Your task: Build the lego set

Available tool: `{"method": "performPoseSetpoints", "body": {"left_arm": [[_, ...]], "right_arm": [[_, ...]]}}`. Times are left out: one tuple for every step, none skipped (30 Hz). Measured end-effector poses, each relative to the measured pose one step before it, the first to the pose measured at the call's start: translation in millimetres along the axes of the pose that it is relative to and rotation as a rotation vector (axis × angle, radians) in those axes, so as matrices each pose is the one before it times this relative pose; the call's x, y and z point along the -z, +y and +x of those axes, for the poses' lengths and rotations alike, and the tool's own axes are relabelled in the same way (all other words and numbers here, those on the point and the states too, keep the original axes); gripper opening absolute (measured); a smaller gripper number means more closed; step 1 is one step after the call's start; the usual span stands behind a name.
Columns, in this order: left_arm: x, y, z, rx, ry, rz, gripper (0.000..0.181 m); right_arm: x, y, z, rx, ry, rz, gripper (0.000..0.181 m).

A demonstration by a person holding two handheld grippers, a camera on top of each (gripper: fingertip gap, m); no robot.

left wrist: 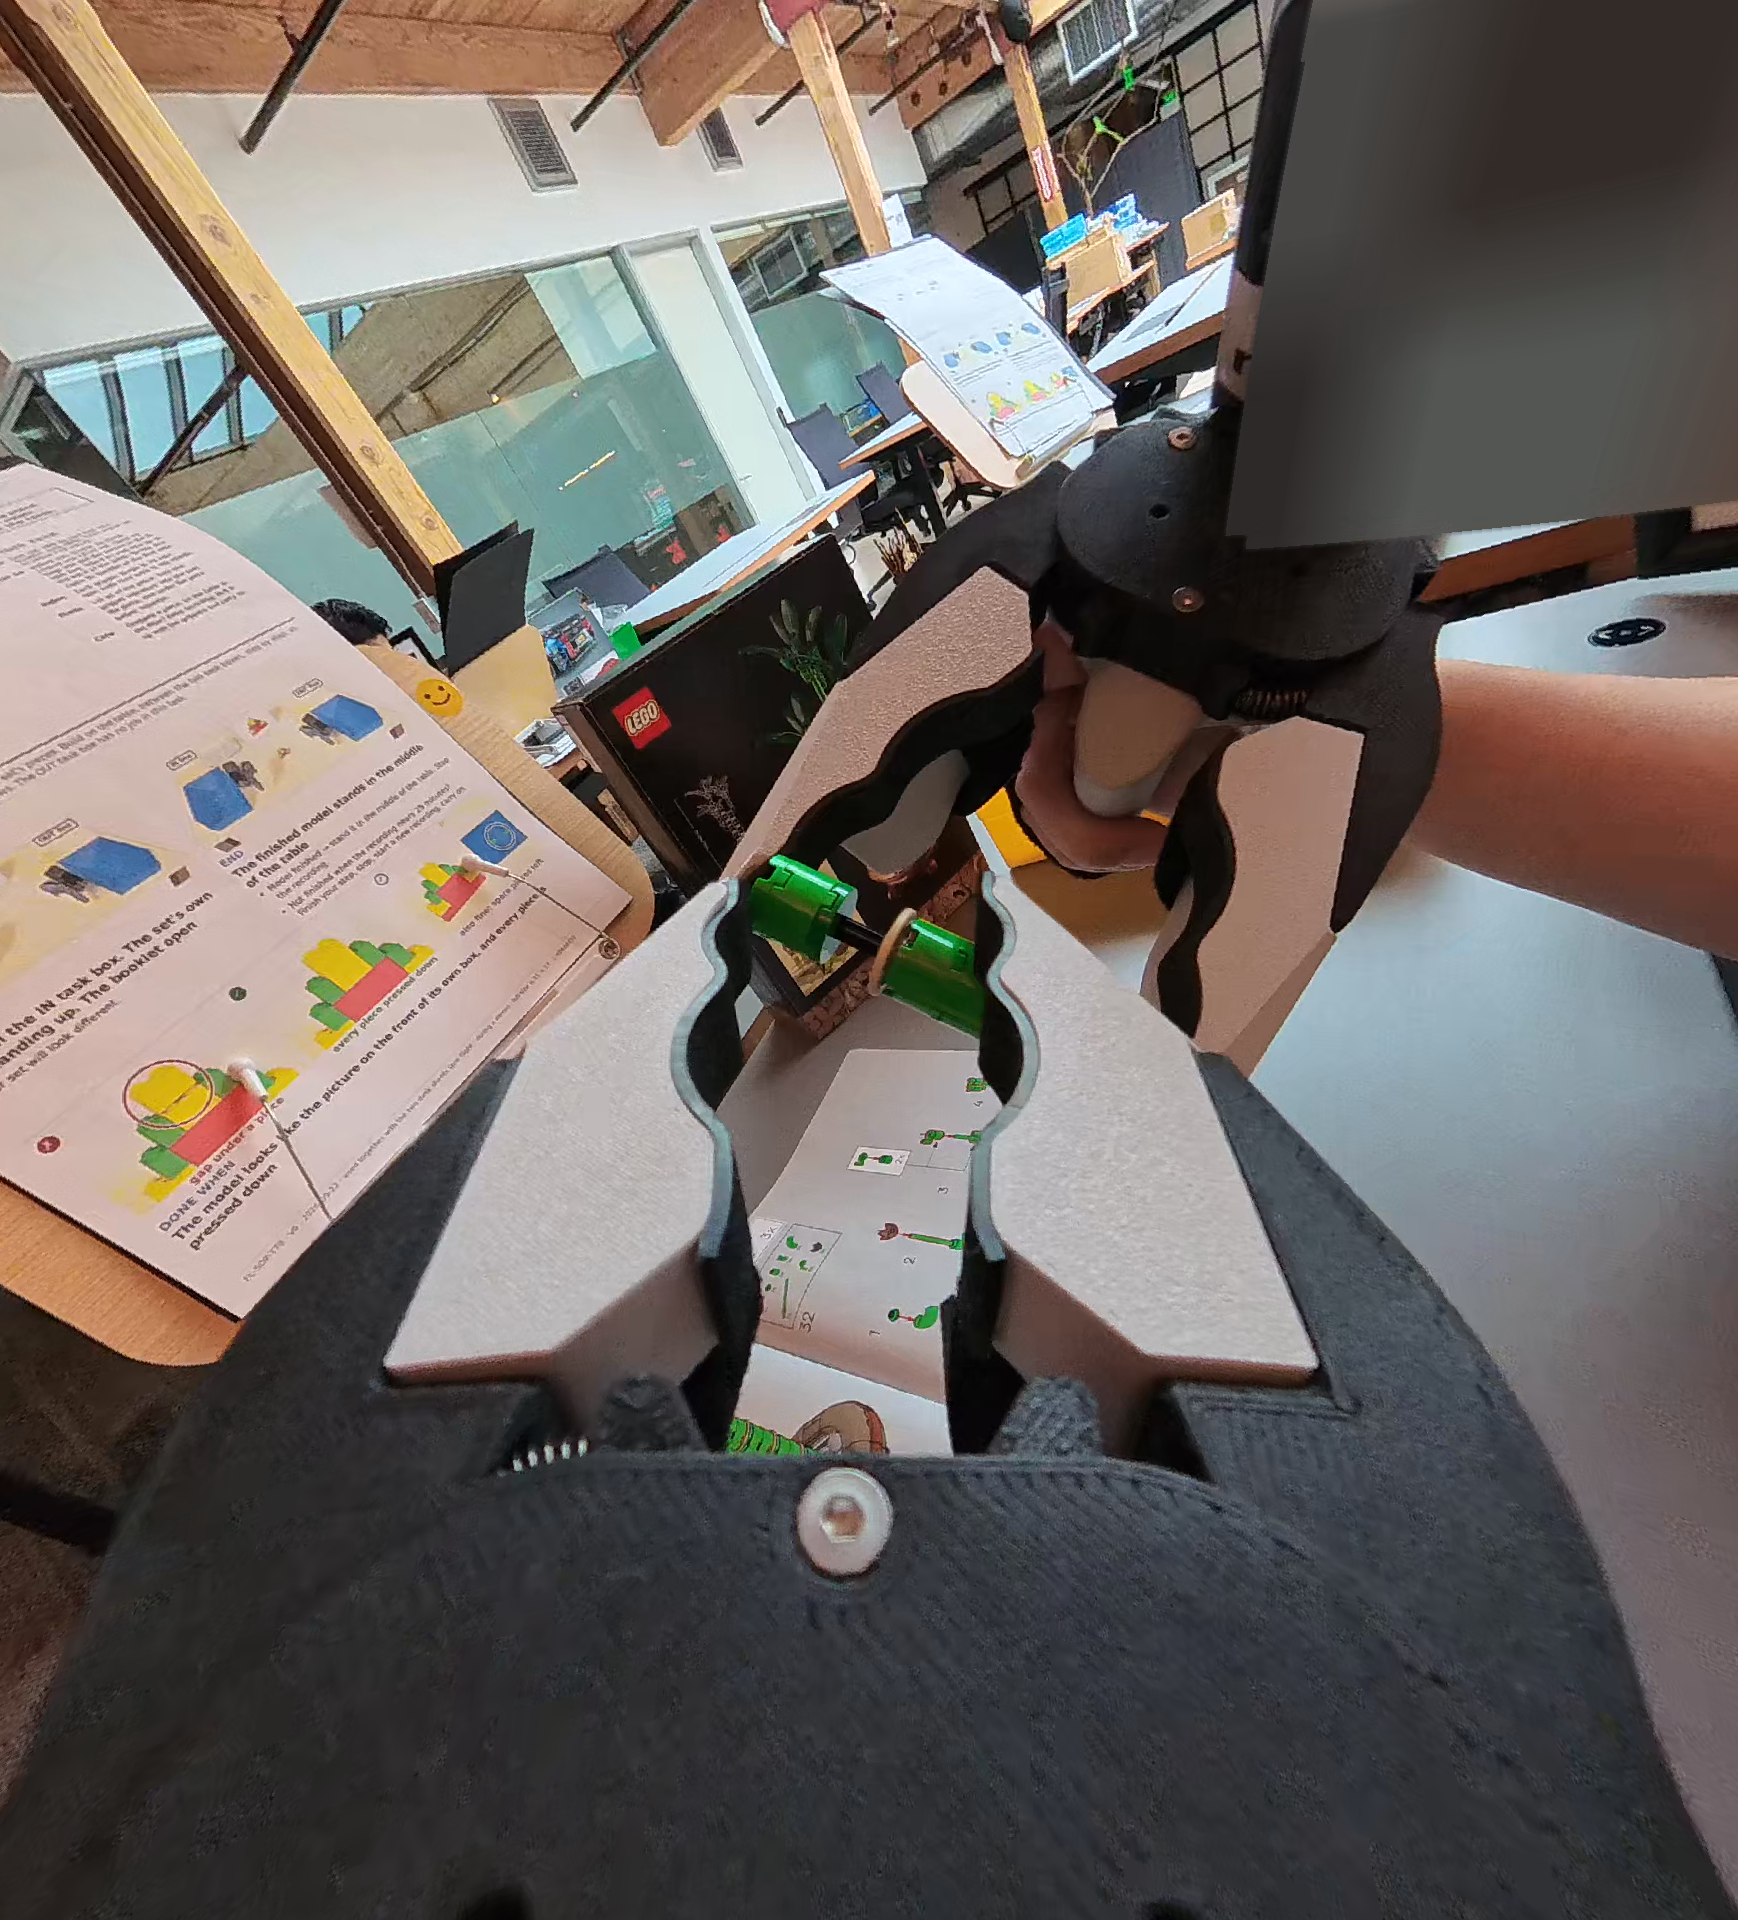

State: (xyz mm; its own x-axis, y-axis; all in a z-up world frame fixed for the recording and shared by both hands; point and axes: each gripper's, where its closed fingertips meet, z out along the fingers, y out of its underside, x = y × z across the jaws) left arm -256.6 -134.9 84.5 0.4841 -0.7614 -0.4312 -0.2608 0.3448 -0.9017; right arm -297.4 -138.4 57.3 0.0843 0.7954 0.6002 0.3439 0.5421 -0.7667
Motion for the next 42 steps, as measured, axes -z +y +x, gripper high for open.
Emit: {"method": "performPoseSetpoints", "body": {"left_arm": [[-0.37,-0.19,0.6,-0.0005,-0.0015,0.0007,0.039],[-0.57,0.24,-0.08,-0.005,-0.0053,-0.003,0.039],[-0.26,1.25,-0.35,-0.013,-0.0054,-0.0091,0.037],[0.86,0.43,-0.56,-0.0151,-0.0026,-0.0021,0.034],[1.28,-1.51,-0.24,-0.001,0.003,0.0112,0.03],[1.09,-2.93,-0.29,0.005,0.0024,0.0202,0.03],[1.07,-2.72,-0.47,-0.0027,-0.0014,0.0167,0.03],[0.91,-1.85,-0.09,-0.0114,-0.0004,0.0103,0.03],[0.68,-1.36,0.23,-0.0135,0.0006,0.0062,0.03],[0.66,-1.68,0.29,-0.0108,-0.0001,0.006,0.031],[0.97,-2.8,-0.02,-0.0054,-0.0019,0.0114,0.031],[1.37,-4.81,-0.22,-0.0006,-0.0023,0.0214,0.031],[1.91,-6.06,-0.52,0.0045,-0.0015,0.0283,0.031],[2.62,-6.14,-1.41,0.0117,-0.0026,0.0277,0.034],[2.97,-5.83,-2.24,0.0237,-0.0009,0.0244,0.035],[3.22,-5.93,-1.91,0.0402,0.0069,0.0253,0.036],[2.89,-5.89,-1.59,0.0582,0.0147,0.0254,0.037],[1.94,-4.41,-2.69,0.0761,0.011,0.0161,0.038],[1.04,-1.62,-2.45,0.0873,0.0163,-0.0011,0.038],[0.49,0.55,1.43,0.0873,0.0417,-0.0114,0.044],[0.43,1.41,3.45,0.0847,0.053,-0.0126,0.047],[0.19,1.8,4.17,0.0746,0.0559,-0.0107,0.048],[0.09,0.89,3.52,0.0572,0.0479,-0.0021,0.049],[-0.23,0.23,0.45,0.0418,0.0238,0.0049,0.047],[-0.59,0.58,-1.04,0.0236,0.0084,0.0031,0.043],[-0.79,0.55,-0.76,0.004,0.0038,0.0026,0.039],[-0.78,0.34,-0.25,-0.0086,0.0007,0.0033,0.035],[-0.97,0.78,0.39,-0.0152,0.0003,-0.0014,0.03],[-0.9,1.35,0.73,-0.0177,-0.0009,-0.0064,0.025],[-1.05,1.65,-0.02,-0.0165,-0.0053,-0.0095,0.021],[-0.9,1.28,0.27,-0.0124,-0.0036,-0.0081,0.018],[-0.43,-0.09,0.75,-0.0086,-0.0007,-0.0015,0.015],[0.13,-0.19,-0.97,-0.009,-0.0098,-0.0021,0.014],[0.12,0.13,-1.41,-0.0085,-0.0119,-0.0037,0.015],[0.39,-0.38,-0.94,-0.0115,-0.0096,0.0017,0.015],[0.42,-1.27,-0.15,-0.0099,-0.0039,0.0084,0.014],[0.21,-1.17,0.37,-0.0043,-0.0005,0.0071,0.014],[-0.03,-0.72,-0.28,0.0003,-0.0032,0.0035,0.014],[-0.28,0.13,-0.89,0.007,-0.0047,-0.002,0.014],[-0.18,0.49,-0.4,0.0112,0.0012,-0.0025,0.014],[-0.16,0.85,-0.02,0.01,0.0052,-0.0024,0.014],[-0.15,0.75,-0.28,0.0083,0.0038,-0.0004,0.014]], "right_arm": [[1.0,-0.03,1.77,0.0017,0.0076,0.0055,0.087],[0.73,0.13,-0.42,-0.0126,-0.0108,0.0026,0.085],[0.45,0.94,-1.43,-0.005,-0.0145,-0.0062,0.084],[0.09,0.89,-2.35,0.0074,-0.0158,-0.0072,0.084],[0.92,-1.56,-0.99,0.01,-0.0062,0.0073,0.084],[0.57,-3.21,0.65,-0.0048,0.0037,0.0119,0.084],[0.19,-2.82,0.43,-0.0018,0.0034,0.0084,0.085],[0.15,-1.45,0.24,0.0101,0.0049,0.0008,0.084],[0.03,-1.0,0.46,0.0161,0.0095,-0.0026,0.085],[0.15,-1.46,0.38,0.0096,0.0075,0.0002,0.084],[0.6,-2.67,0.51,0.0144,0.0089,0.0083,0.085],[0.92,-3.96,0.85,0.0274,0.0165,0.014,0.085],[0.78,-2.89,0.53,0.0332,0.0163,0.0025,0.085],[0.46,-1.3,1.07,0.0389,0.0222,-0.0111,0.085],[0.6,-0.95,2.13,0.0537,0.0324,-0.0139,0.086],[0.63,-1.83,2.73,0.0677,0.042,-0.0086,0.086],[0.53,-2.58,2.63,0.0717,0.0425,-0.0054,0.085],[0.12,-1.82,2.69,0.0651,0.0398,-0.0128,0.086],[0.18,-2.23,4.28,0.058,0.0486,-0.0104,0.085],[0.19,-3.44,2.01,0.0456,0.0294,0.0027,0.085],[-0.14,-3.2,0.24,0.025,0.0124,0.005,0.085],[-0.31,-1.41,1.24,0.0109,0.0138,-0.0015,0.085],[-0.31,-0.49,0.53,0.0059,0.0068,-0.0022,0.086],[0.06,-0.48,0.08,0.0058,0.0029,0.0015,0.086],[0.4,-0.9,0.37,0.0076,0.0056,0.0058,0.085],[0.5,-1.47,-0.15,0.0074,0.001,0.0101,0.085],[0.34,-1.07,-0.57,0.0034,-0.003,0.0075,0.085],[0.11,-0.38,0.03,0.0011,0.0005,0.0023,0.085],[-0.18,-0.35,-0.99,0.0003,-0.0055,0.002,0.085],[-0.45,-0.29,-2.24,-0.0018,-0.0126,0.0016,0.086],[-0.67,0.28,-0.59,0.0036,0.0003,-0.0022,0.085],[-0.48,0.49,0.69,0.0043,0.0086,-0.0002,0.085],[-0.55,0.53,0.37,-0.0068,0.0025,0.0008,0.086],[-0.92,1.13,-0.12,-0.0134,-0.0031,-0.0046,0.086],[-0.88,0.96,0.55,-0.01,0.0024,-0.0063,0.086],[-0.54,1.08,0.96,-0.0028,0.0065,-0.0083,0.085],[-0.27,0.37,1.13,-0.0038,0.0069,-0.0041,0.086],[-0.29,-0.07,0.49,-0.0164,-0.0016,-0.0023,0.085],[-0.06,0.13,-0.27,-0.0174,-0.0089,-0.0037,0.085],[0.19,0.54,-0.63,-0.0037,-0.0081,-0.0037,0.084],[0.52,0.55,-0.82,0.0055,-0.0058,-0.0034,0.084],[0.15,0.86,-0.49,0.0071,-0.0023,-0.0064,0.084]]}}
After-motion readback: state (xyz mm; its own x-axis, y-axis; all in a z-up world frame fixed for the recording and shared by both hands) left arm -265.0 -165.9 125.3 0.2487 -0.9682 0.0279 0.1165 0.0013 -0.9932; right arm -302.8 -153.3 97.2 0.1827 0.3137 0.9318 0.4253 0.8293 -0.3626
